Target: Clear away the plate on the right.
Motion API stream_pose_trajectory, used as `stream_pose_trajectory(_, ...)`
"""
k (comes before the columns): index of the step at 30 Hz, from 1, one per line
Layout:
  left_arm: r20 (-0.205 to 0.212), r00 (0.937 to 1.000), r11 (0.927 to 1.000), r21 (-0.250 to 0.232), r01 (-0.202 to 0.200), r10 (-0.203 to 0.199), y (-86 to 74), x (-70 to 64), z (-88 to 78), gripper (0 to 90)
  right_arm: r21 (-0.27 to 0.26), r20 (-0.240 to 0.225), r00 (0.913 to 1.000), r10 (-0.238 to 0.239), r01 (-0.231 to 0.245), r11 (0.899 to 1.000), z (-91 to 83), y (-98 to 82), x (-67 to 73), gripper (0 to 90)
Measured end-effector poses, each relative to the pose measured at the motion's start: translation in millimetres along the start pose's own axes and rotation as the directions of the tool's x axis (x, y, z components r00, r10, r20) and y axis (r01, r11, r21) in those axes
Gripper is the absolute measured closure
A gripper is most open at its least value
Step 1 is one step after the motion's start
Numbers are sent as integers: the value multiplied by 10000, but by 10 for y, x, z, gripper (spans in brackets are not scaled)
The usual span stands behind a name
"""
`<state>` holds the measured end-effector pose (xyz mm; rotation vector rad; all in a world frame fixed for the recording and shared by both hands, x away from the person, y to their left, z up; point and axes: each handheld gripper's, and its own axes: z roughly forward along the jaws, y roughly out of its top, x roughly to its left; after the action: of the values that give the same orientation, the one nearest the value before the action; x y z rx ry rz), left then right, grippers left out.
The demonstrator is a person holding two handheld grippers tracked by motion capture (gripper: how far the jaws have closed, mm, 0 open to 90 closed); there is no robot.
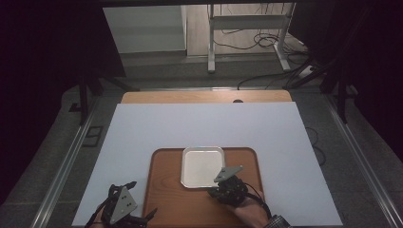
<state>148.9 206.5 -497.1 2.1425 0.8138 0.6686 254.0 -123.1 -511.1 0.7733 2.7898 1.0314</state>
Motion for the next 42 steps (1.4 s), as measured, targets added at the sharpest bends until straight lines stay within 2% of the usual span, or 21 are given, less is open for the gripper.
stream_pose_trajectory(23,91,9990,9990,-81,435,-434,17,8,-28,1,-779,258,9992,294,-273,9966,-222,-5,-58,632)
stream_pose_trajectory(33,148,9975,9975,-144,688,-686,22,16,-44,6,-1062,463,9978,470,-418,9935,-312,-23,-128,554)
stream_pose_trajectory(42,178,9975,9975,-119,692,-690,26,17,-48,9,-1386,691,9947,762,-661,9881,-424,-63,-233,488)
